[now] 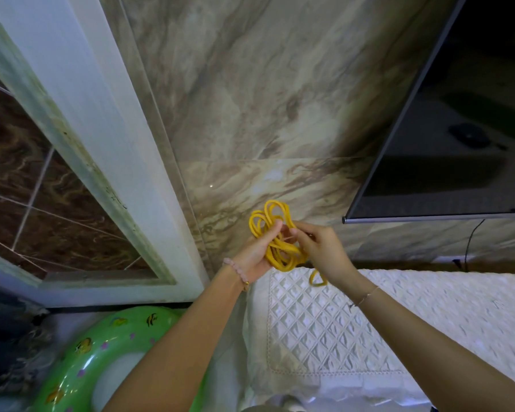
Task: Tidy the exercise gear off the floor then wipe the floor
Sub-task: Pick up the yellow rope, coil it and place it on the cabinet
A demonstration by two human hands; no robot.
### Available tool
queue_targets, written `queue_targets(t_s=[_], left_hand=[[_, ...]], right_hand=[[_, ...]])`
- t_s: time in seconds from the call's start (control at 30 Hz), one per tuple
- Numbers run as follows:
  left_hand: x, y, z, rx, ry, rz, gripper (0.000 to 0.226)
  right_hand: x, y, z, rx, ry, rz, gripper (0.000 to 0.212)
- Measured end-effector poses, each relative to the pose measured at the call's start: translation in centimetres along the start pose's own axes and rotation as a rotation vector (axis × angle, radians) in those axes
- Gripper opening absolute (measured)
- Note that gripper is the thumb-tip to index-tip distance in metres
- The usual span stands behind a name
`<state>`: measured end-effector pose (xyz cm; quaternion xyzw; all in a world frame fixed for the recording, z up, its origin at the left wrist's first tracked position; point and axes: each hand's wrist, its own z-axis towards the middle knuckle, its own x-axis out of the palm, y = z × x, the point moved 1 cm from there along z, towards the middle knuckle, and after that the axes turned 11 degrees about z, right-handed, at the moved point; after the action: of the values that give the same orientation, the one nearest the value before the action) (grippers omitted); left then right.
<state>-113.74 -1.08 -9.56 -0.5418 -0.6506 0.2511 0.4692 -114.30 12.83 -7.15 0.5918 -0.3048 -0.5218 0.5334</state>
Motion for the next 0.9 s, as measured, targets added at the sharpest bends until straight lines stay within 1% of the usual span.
queue_targets(t_s=[0.03, 0.1, 0.13, 0.2, 0.27, 0.3, 0.37, 0.43, 0.47, 0.53, 0.57, 0.6, 0.63, 0.67, 0.7, 0.73, 0.8, 0.83, 0.9], left_hand=[[0.2, 0.0, 0.0, 0.032, 0.013, -0.015, 0.019], [0.3, -0.1, -0.2, 0.079, 0.032, 0.03, 0.012], [0.4, -0.1, -0.1, 0.085, 0.028, 0.048, 0.017], [0.8, -0.3, -0.3, 0.09, -0.074, 0.022, 0.032], [0.8, -0.7, -0.4, 0.085, -0.214, -0.091, 0.04], [0.6, -0.9, -0.4, 0.091, -0.267, -0.173, 0.038], [-0.8, -1.6, -0.1, 0.141, -0.309, -0.346, 0.032], [-1.9, -2.1, -0.1, 0.18, -0.284, -0.401, 0.033], [-2.3, -2.2, -0.1, 0.187, -0.267, -0.398, 0.033], [-2.5, -2.1, -0.1, 0.19, -0.235, -0.448, 0.031], [-2.6, -2.0, -0.1, 0.181, -0.21, -0.502, 0.03], [-2.7, -2.0, -0.2, 0.156, -0.17, -0.547, 0.029], [-2.7, -2.0, -0.3, 0.113, -0.128, -0.56, 0.028], [-2.7, -2.0, -0.6, 0.056, -0.089, -0.531, 0.027], [-2.5, -1.8, -0.9, -0.01, -0.055, -0.449, 0.025], [-2.3, -1.4, -1.2, -0.078, -0.02, -0.32, 0.024], [-1.5, -0.2, -1.4, -0.183, 0.042, -0.076, 0.022], [-1.1, 0.4, -1.3, -0.209, 0.054, -0.012, 0.02], [-0.8, 1.5, -0.7, -0.214, 0.058, 0.057, 0.014]], right_hand=[[0.4, -0.1, -0.1, -0.019, 0.022, -0.05, 0.021], [0.9, -0.3, -0.5, -0.057, 0.097, -0.076, 0.022], [1.1, -0.4, -0.7, -0.061, 0.153, -0.069, 0.025], [1.5, -0.5, -1.1, -0.02, 0.27, -0.039, 0.039], [1.5, -0.5, -1.6, 0.058, 0.311, 0.057, 0.047], [1.3, -0.6, -1.9, 0.09, 0.296, 0.116, 0.046], [0.4, -0.9, -2.4, 0.145, 0.265, 0.209, 0.035], [-0.7, -1.4, -2.8, 0.233, 0.267, 0.233, 0.021], [-1.1, -1.5, -3.0, 0.276, 0.27, 0.235, 0.02], [-1.3, -1.4, -3.2, 0.327, 0.29, 0.262, 0.025], [-1.3, -1.4, -3.3, 0.332, 0.308, 0.251, 0.032], [-1.3, -1.6, -3.3, 0.34, 0.325, 0.221, 0.038], [-1.3, -1.7, -3.2, 0.345, 0.33, 0.182, 0.04], [-1.4, -2.0, -3.0, 0.34, 0.315, 0.15, 0.033], [-1.6, -2.0, -2.8, 0.336, 0.298, 0.125, 0.021], [-1.7, -2.0, -2.6, 0.314, 0.288, 0.101, 0.017], [-1.4, -1.9, -2.0, 0.216, 0.284, 0.021, 0.037], [-1.1, -1.8, -1.6, 0.16, 0.244, -0.019, 0.045], [-0.6, -1.6, -1.2, 0.092, 0.136, -0.023, 0.05]])
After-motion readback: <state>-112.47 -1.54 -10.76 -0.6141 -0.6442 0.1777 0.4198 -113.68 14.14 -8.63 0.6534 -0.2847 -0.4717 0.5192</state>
